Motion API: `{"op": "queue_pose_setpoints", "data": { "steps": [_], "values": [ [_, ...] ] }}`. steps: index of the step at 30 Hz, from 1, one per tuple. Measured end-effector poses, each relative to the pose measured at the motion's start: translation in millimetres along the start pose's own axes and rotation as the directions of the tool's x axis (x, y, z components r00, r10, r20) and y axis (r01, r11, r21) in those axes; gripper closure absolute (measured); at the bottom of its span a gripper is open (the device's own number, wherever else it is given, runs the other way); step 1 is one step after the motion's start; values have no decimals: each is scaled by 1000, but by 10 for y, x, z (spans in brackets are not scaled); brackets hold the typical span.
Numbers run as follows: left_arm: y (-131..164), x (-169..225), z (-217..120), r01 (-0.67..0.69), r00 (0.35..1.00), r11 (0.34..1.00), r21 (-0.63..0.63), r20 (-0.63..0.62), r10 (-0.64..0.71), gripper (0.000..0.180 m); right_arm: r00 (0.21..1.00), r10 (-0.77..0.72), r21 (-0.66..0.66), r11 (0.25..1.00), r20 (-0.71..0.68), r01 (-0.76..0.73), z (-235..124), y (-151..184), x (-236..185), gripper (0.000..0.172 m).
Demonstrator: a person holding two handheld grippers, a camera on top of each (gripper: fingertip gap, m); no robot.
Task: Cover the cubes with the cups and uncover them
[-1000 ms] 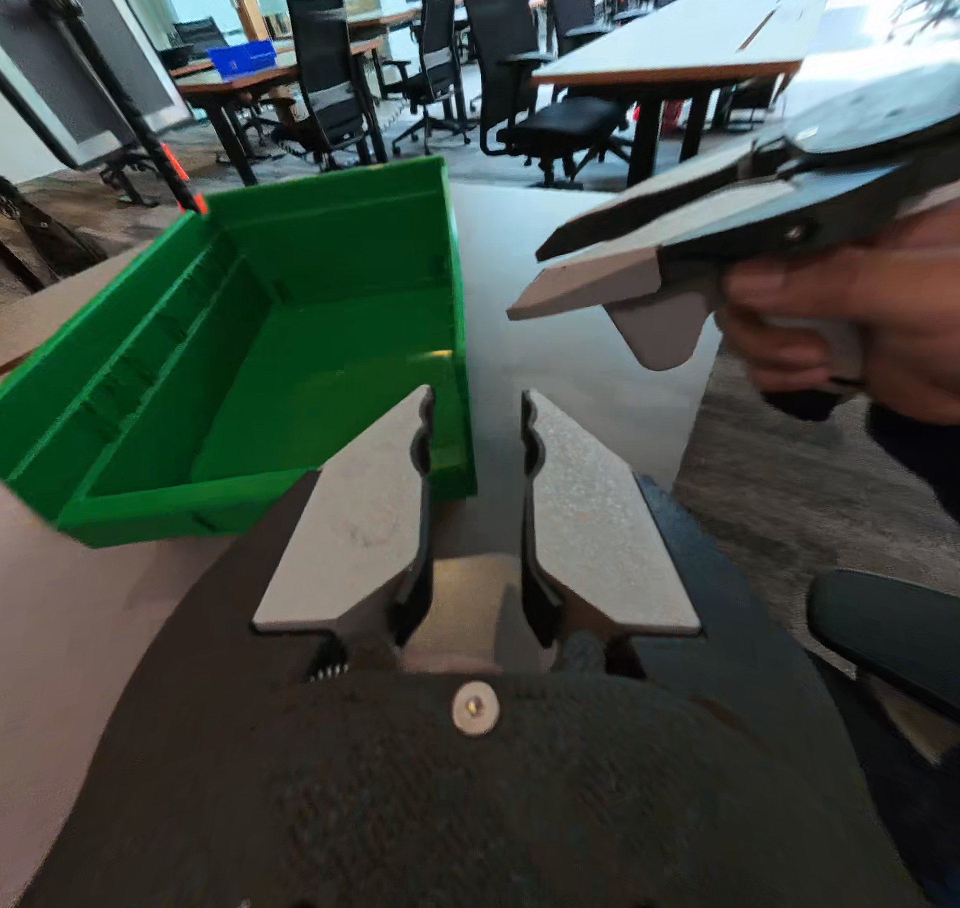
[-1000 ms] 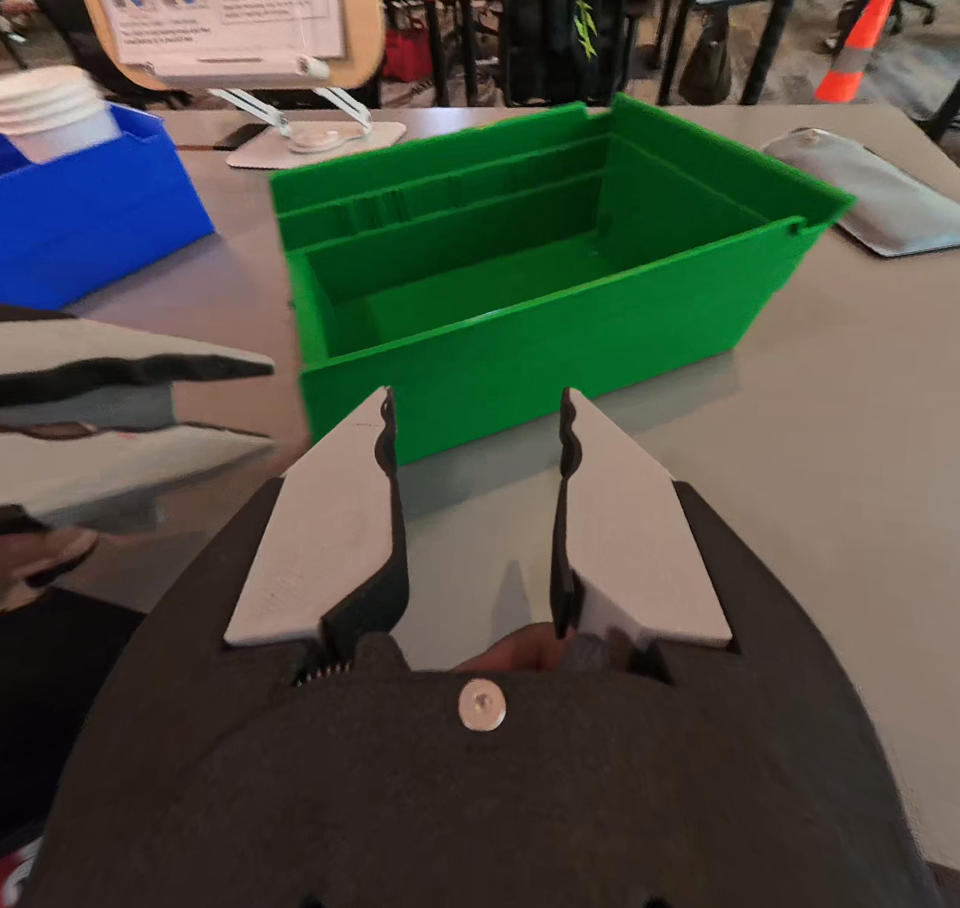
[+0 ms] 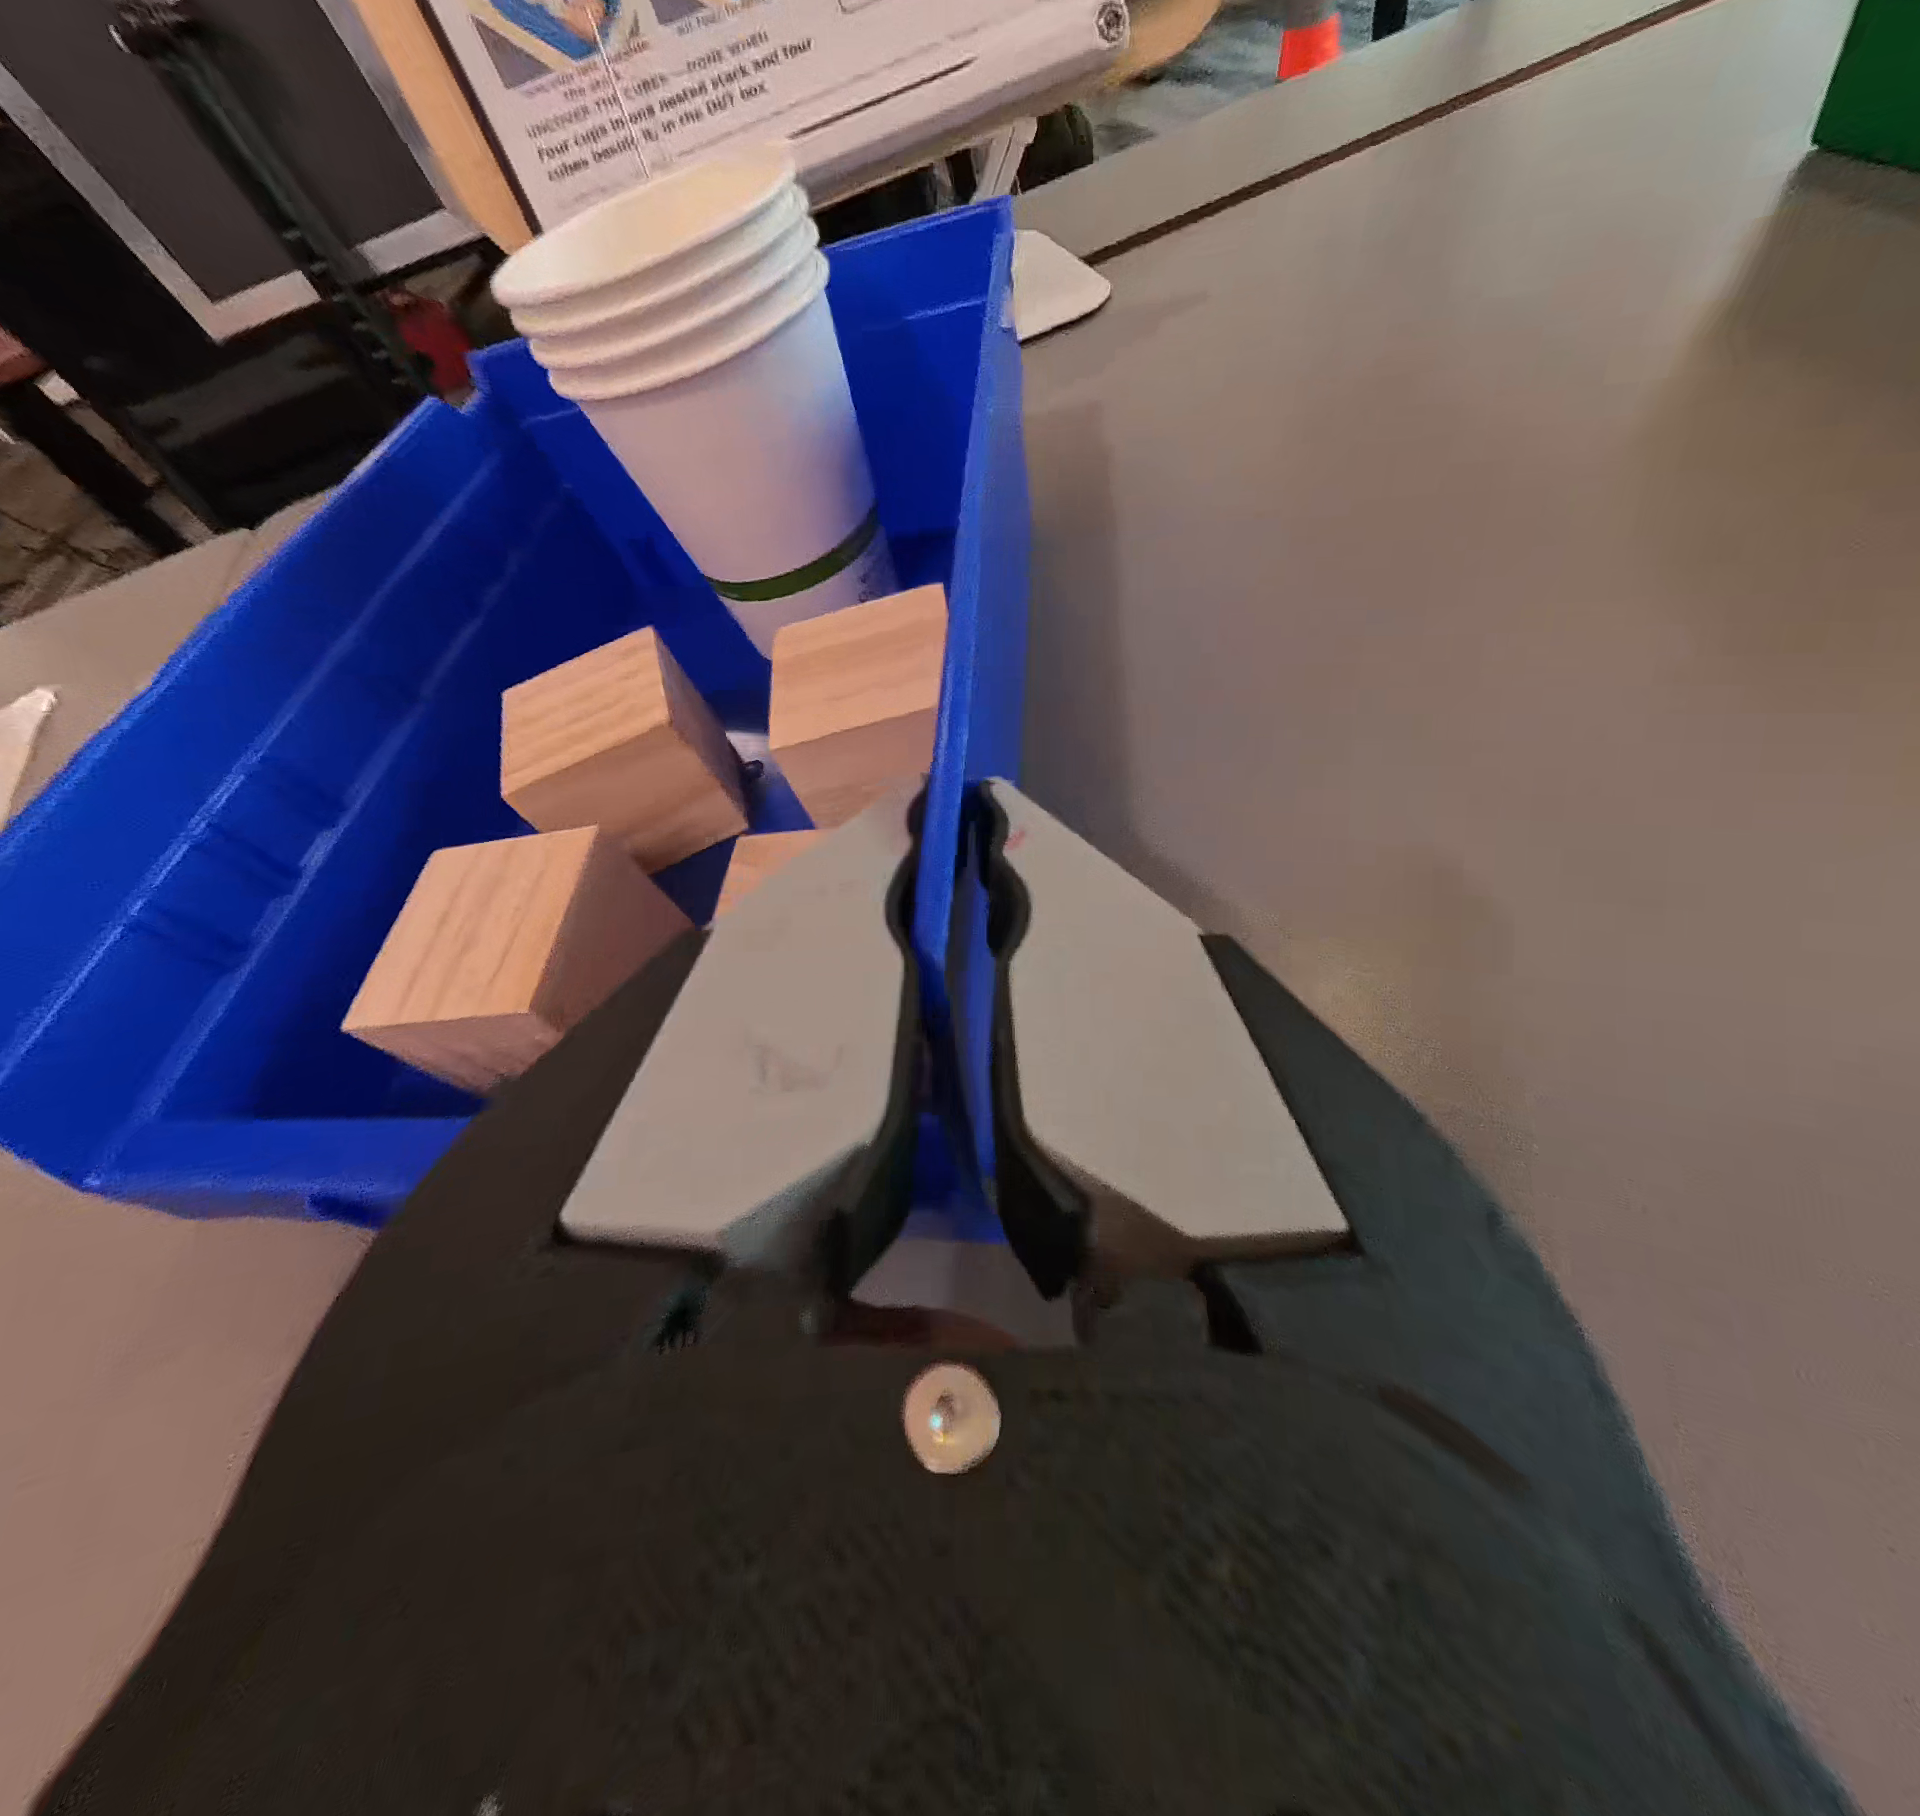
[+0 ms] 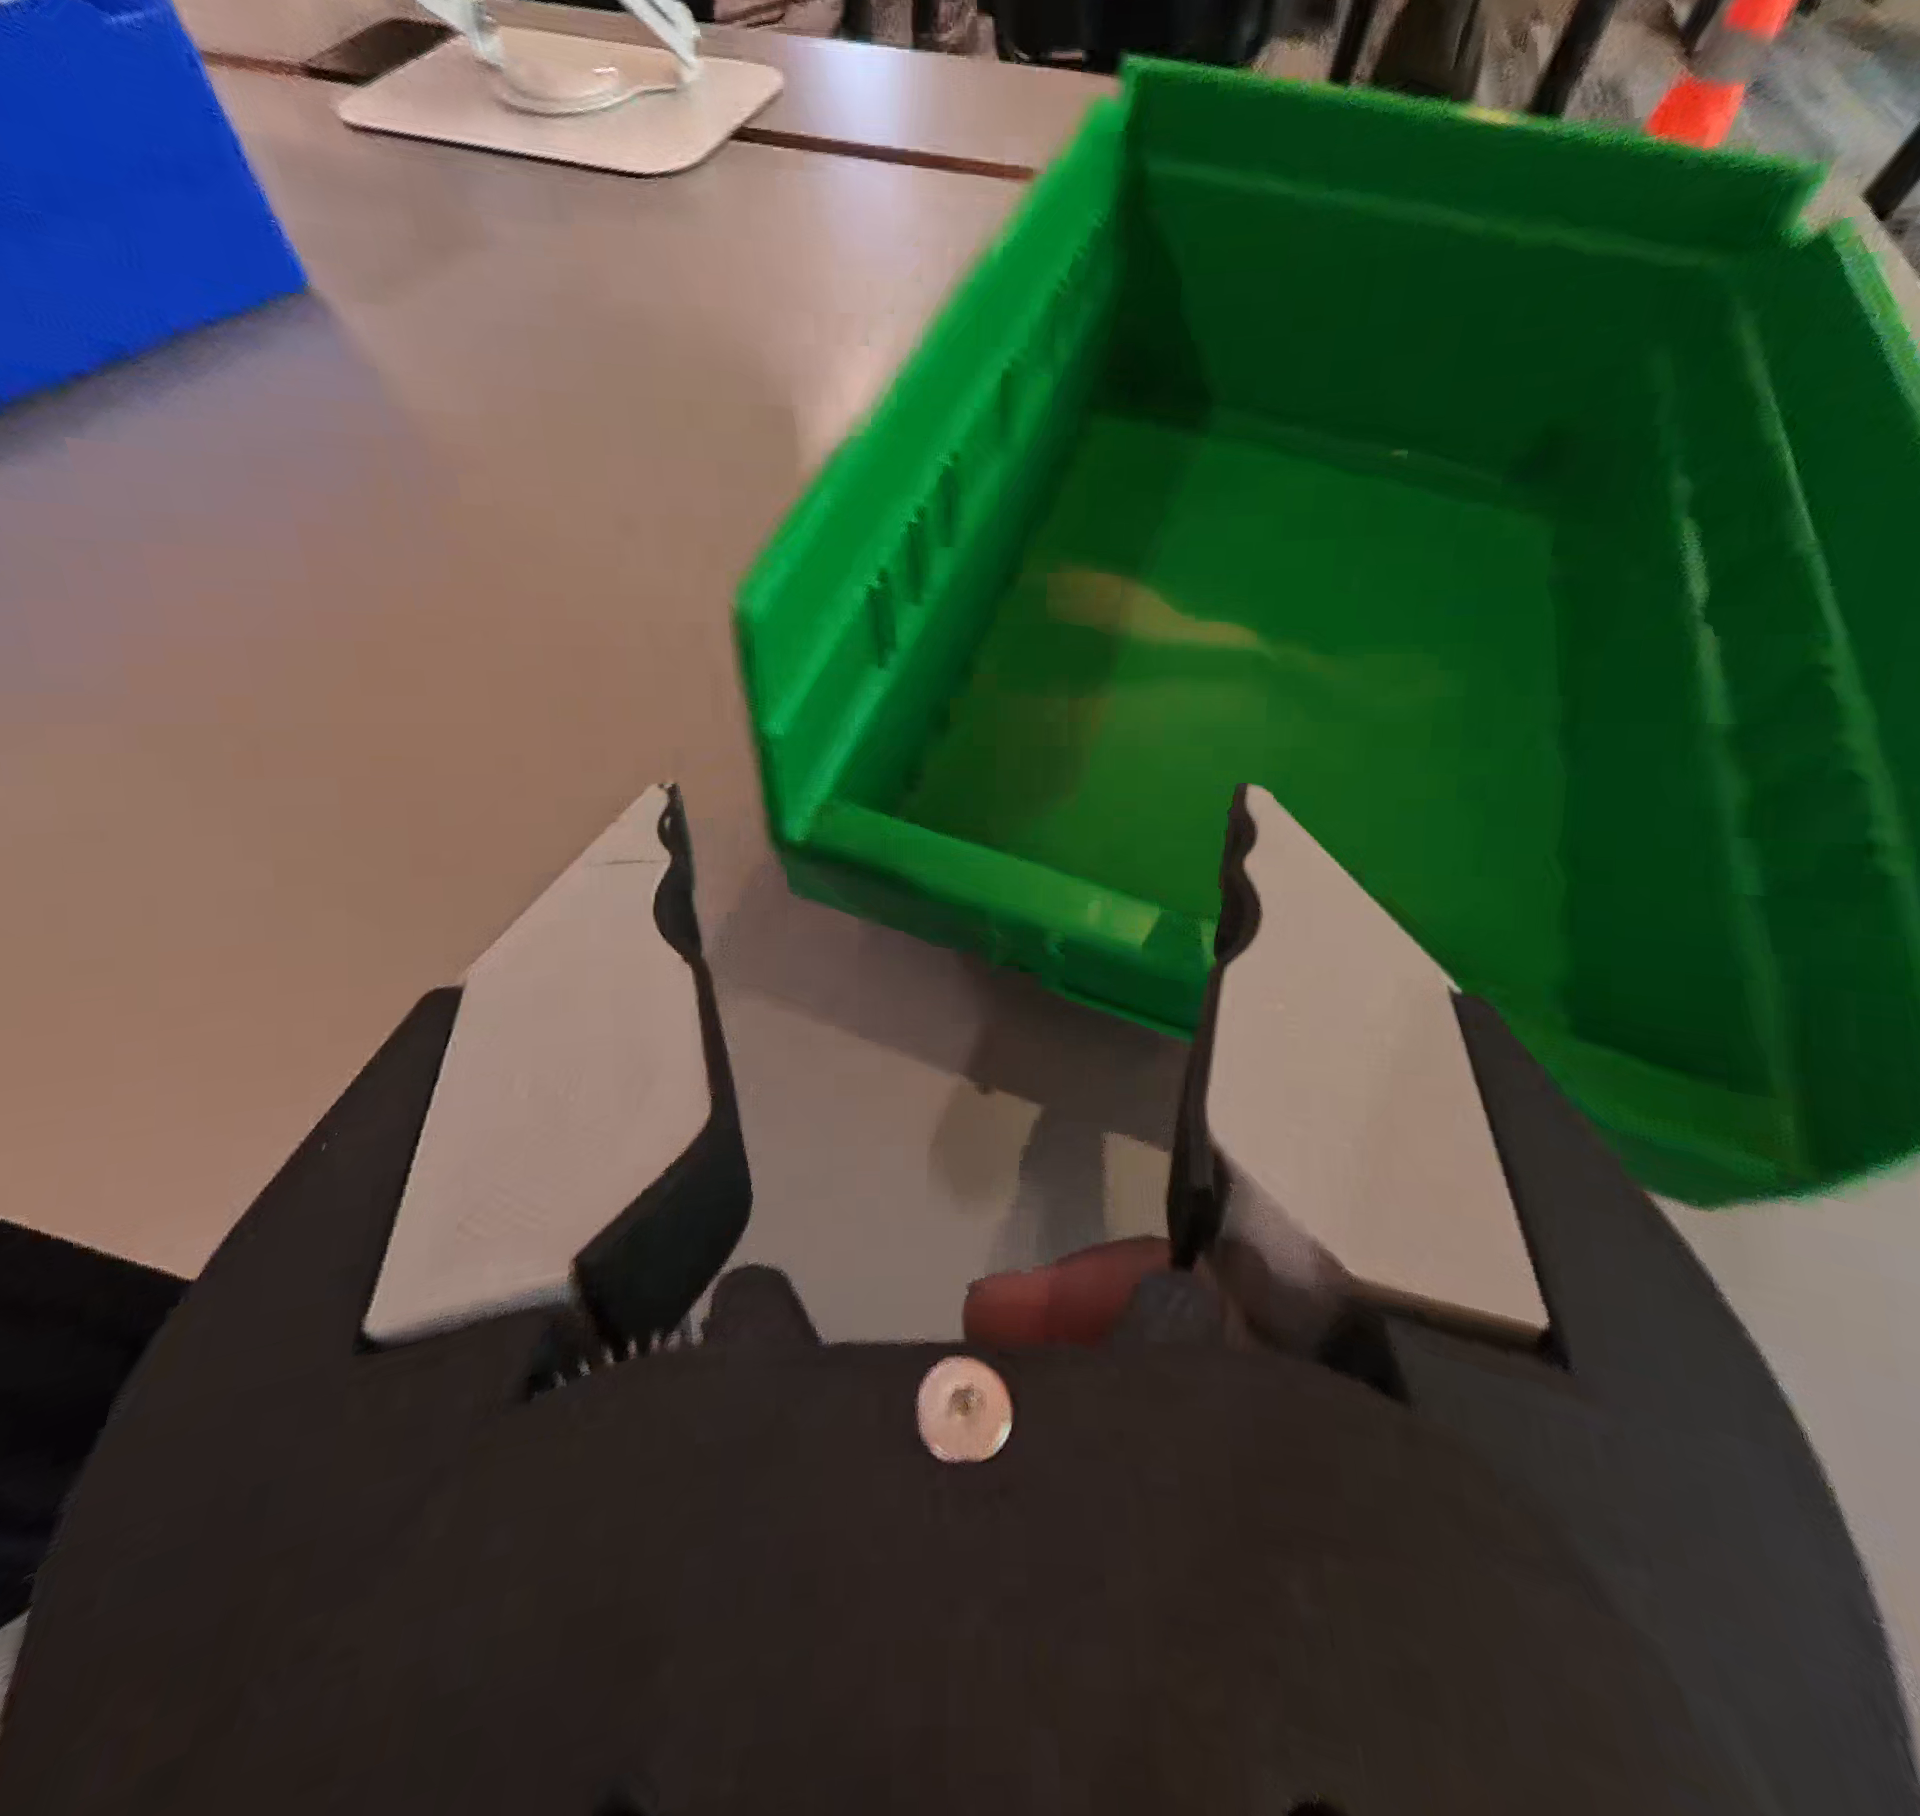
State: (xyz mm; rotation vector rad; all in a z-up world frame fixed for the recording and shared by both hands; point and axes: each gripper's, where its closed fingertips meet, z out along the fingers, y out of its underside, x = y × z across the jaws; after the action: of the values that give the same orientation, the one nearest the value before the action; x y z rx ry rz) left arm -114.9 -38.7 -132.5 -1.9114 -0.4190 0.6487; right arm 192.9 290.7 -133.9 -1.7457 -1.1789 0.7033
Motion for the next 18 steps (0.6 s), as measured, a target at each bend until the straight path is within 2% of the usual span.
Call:
{"op": "queue_pose_setpoints", "data": {
  "steps": [3,5,6,8,9,11,12,14,16,18],
  "values": [
    [5,-31,-33,39,999,999,9,32,-39,177,993,-108,9,994,-42,108,169,-54,-159,71],
    [19,-63,-86,66,995,998,16,73,-67,177,994,-108,14,994,-28,108,317,-55,-236,77],
    [35,-85,-107,74,993,997,8,96,-74,177,996,-84,16,996,-12,85,380,-54,-257,87],
    [57,-152,-118,92,986,996,-5,143,-90,177,995,-80,49,995,-53,82,430,-120,-160,121],
    [68,-195,-109,93,982,996,-12,165,-90,177,997,-72,48,996,-37,74,459,-127,-148,130],
    [77,-285,-60,97,977,995,-20,194,-92,178,999,-44,37,998,-1,44,526,-130,-115,157],
    [71,-326,-14,93,976,995,-20,197,-88,178,999,-47,39,998,-19,48,562,-141,-43,161],
    [48,-391,99,96,978,995,-19,188,-91,178,996,-71,5,997,-57,71,636,-109,112,158],
    [16,-422,132,129,977,991,-17,175,-124,172,997,-69,-70,995,-24,67,631,-2,128,130],
    [-127,-421,-14,157,967,986,55,196,-165,134,999,-49,-27,998,3,49,436,-85,64,121]
  ]
}}
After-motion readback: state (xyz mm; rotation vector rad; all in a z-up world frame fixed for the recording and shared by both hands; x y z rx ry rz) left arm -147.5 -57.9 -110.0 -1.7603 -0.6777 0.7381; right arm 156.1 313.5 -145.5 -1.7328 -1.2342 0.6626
